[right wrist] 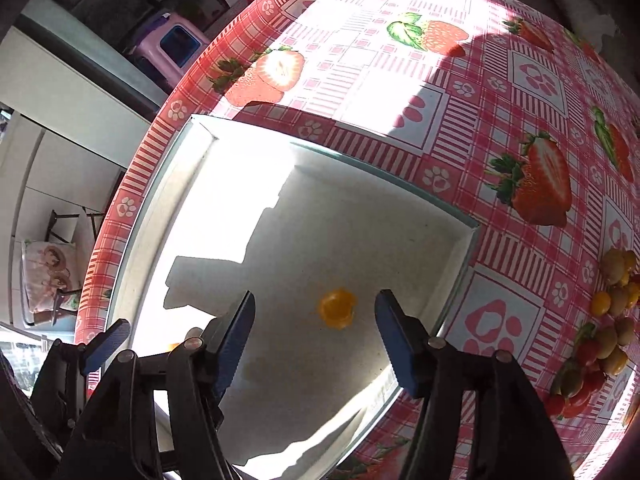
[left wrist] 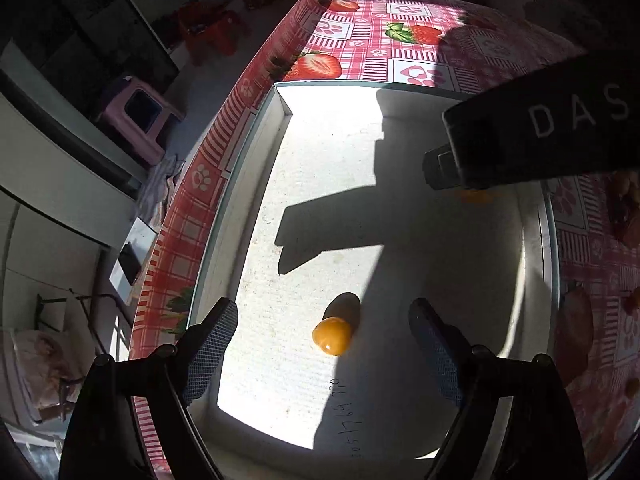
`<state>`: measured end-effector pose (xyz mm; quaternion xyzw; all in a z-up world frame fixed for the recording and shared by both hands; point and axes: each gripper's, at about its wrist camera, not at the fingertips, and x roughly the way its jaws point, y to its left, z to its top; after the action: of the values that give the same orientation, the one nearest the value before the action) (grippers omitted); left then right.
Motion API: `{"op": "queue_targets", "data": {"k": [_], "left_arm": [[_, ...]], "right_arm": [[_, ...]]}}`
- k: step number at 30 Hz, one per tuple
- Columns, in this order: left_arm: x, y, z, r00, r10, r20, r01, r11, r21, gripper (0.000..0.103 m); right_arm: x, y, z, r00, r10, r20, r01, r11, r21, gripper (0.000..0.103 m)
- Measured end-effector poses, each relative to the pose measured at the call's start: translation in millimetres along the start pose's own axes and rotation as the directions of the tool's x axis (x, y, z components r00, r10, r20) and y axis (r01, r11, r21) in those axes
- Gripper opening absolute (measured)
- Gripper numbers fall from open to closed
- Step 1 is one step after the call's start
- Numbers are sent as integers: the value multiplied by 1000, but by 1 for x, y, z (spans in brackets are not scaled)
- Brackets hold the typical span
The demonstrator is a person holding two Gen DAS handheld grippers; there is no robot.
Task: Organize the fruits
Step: 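Carry both yellow tomatoes over the white tray and open both tools, then move both open tools back toward the fruit cluster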
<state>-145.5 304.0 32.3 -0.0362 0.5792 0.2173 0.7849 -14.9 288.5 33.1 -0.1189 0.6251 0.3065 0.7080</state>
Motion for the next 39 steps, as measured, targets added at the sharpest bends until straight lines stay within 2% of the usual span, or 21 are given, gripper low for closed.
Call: {"op": "queue_targets", "data": {"k": [2,9,18,24,29,35,39], "left_arm": [[-1,0,2,1000,-5,-5,5,1000,6,88],[-14,-11,7,1000,-10,7,9,999,43,88],[-30,-47,21,999,-37,34,32,991,127,88],[-46,-93,34,994,-100,49,88,976,200,88],[-52,-140,36,985,-169,42,152,952,266,88],[-57,-193,18,971,-237,-8,225,912,342,88],[-56,-220,4,964,-263,-35,255,881,400,88]], "right_arm": [[-12,-1,2,1000,-4,21,4,1000,0,80],[-46,-17,-2,997,-38,73,36,999,29,82],[-80,-76,-32,990,-73,116,55,986,154,82],[-102,-139,-89,984,-141,107,104,950,294,82],[-111,-189,-145,978,-196,67,151,896,417,82],[-121,-234,-207,971,-237,15,197,838,509,82],[-119,-253,-234,972,-235,-12,205,822,531,82]]}}
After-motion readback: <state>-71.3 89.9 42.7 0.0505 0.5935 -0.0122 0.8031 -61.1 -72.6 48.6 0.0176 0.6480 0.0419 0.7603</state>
